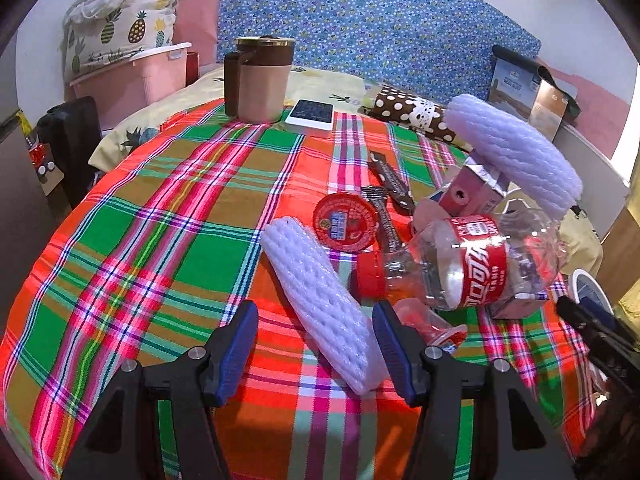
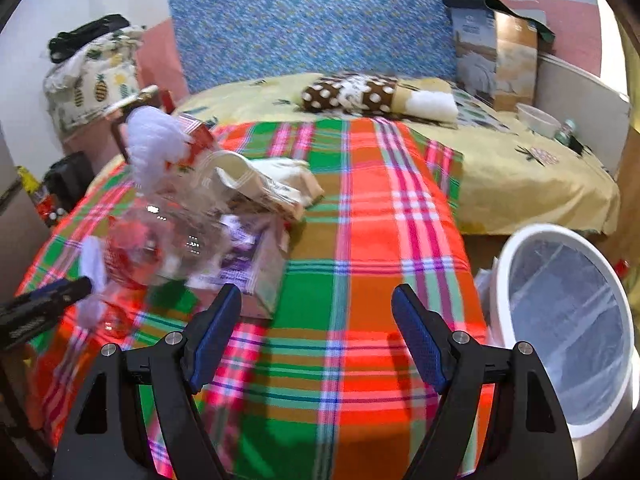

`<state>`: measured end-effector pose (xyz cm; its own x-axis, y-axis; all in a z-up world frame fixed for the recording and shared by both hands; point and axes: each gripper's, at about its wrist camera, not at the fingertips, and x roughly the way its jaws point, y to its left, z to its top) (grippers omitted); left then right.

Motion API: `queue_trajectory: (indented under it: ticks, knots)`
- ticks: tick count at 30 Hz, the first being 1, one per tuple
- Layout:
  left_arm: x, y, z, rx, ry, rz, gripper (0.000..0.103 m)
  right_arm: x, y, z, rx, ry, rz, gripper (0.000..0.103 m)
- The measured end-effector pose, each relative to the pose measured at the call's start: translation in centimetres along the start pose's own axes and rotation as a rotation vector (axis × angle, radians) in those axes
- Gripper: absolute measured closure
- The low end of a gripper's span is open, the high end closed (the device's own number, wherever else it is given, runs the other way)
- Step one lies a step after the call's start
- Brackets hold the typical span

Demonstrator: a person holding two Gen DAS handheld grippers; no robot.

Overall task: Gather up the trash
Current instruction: 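Reach the right tool toward the clear Coca-Cola bottle and close on it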

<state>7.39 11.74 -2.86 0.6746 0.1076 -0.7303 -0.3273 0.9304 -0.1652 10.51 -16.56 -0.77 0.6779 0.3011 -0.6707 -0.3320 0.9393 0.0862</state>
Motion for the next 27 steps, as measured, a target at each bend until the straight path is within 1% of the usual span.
queue_trajectory:
  ticks: [2,5,7,8,10,12,13,14,15,18,20,22,23,24,27]
  knots:
    - [0.3,0.1,0.1,-0.001,0.012,0.007,0.044,-0.4,0.7,0.2,-0.005,-0.013,0.025,0.024]
    - [0.8,0.0,0.1,0.001,0.037,0.002,0.044,-1.2,1.0,1.3,-0.014,-0.063,0.063,0.024]
    - [1.2,-0.1,0.1,0.009,0.056,0.009,0.043,-1.9,1.0,2.6,-0.025,-0.103,0.093,0.024]
    - [1.3,-0.1,0.1,0.009,0.063,0.006,0.043,-2.4,1.3,3.2,-0.036,-0.130,0.123,0.024]
    - [1.3,-0.1,0.1,0.011,0.067,0.004,0.044,-2.3,1.6,4.4,-0.060,-0.154,0.150,0.024]
    - [1.3,-0.2,0.2,0.019,0.073,-0.013,0.054,-2.0,2.2,5.4,-0.096,-0.170,0.168,0.024]
    - [1.3,-0.2,0.3,0.018,0.079,-0.025,0.056,-1.7,2.4,5.8,-0.109,-0.172,0.183,0.025]
    - [1.2,-0.2,0.3,0.017,0.083,-0.037,0.061,-1.3,2.7,6.4,-0.120,-0.171,0.202,0.026]
    - [1.2,-0.2,0.3,0.015,0.085,-0.049,0.066,-0.9,2.7,6.7,-0.126,-0.166,0.211,0.030]
    - [0.9,0.0,0.3,0.012,0.085,-0.076,0.072,0.0,3.3,7.2,-0.139,-0.144,0.251,0.046]
    - [0.5,0.1,0.2,0.011,0.080,-0.091,0.076,0.5,3.9,7.4,-0.159,-0.131,0.273,0.052]
    - [0.2,0.3,0.2,0.011,0.071,-0.102,0.080,0.3,4.5,6.9,-0.173,-0.123,0.281,0.067]
    - [0.0,0.4,0.2,0.014,0.066,-0.105,0.083,0.3,4.6,6.9,-0.171,-0.120,0.287,0.071]
    - [-0.1,0.4,0.2,0.015,0.063,-0.104,0.084,0.2,4.6,6.7,-0.166,-0.117,0.294,0.072]
    - [-0.1,0.5,0.3,0.019,0.061,-0.099,0.085,-0.3,4.4,6.4,-0.156,-0.116,0.298,0.073]
